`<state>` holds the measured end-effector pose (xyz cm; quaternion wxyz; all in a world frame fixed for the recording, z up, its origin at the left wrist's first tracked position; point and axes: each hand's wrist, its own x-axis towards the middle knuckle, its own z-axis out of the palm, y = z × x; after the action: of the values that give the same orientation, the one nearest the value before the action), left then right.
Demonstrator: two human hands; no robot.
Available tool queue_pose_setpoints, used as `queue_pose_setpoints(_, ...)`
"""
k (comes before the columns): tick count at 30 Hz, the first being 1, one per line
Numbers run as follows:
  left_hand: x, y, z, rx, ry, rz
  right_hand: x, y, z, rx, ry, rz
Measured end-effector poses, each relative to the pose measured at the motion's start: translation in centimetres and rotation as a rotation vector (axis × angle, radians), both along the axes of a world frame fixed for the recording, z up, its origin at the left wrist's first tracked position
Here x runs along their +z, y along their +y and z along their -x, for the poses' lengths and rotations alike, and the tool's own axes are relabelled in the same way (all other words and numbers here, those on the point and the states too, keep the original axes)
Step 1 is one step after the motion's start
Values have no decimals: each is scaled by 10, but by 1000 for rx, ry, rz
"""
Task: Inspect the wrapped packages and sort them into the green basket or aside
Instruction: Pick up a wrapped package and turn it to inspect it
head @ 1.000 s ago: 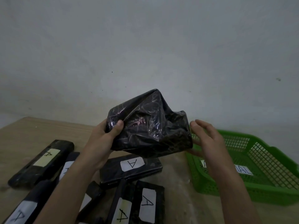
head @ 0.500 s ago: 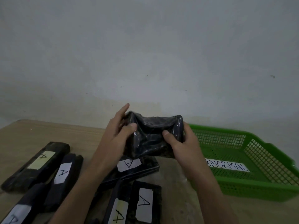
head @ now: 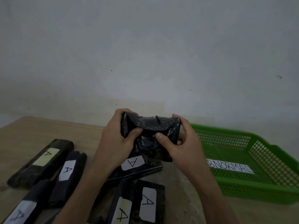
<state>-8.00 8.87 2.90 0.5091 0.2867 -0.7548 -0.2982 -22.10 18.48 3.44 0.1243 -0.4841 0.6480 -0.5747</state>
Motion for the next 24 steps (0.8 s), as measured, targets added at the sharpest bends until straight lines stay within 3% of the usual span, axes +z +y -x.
queue_pose_setpoints(4, -4, 9, 7, -16, -7, 2, 5, 3, -2, -148, 189, 23)
queue_pose_setpoints(9, -7, 16, 16, -27, -84, 62, 0, 2, -1, -292, 244, 96)
queue_pose_setpoints(18, -10, 14, 17, 140, -56, 60, 8, 8, 8, -106, 288, -114)
queue_pose_setpoints(24, -10, 13, 18, 126, -67, 61, 2, 3, 10, -103, 251, -102)
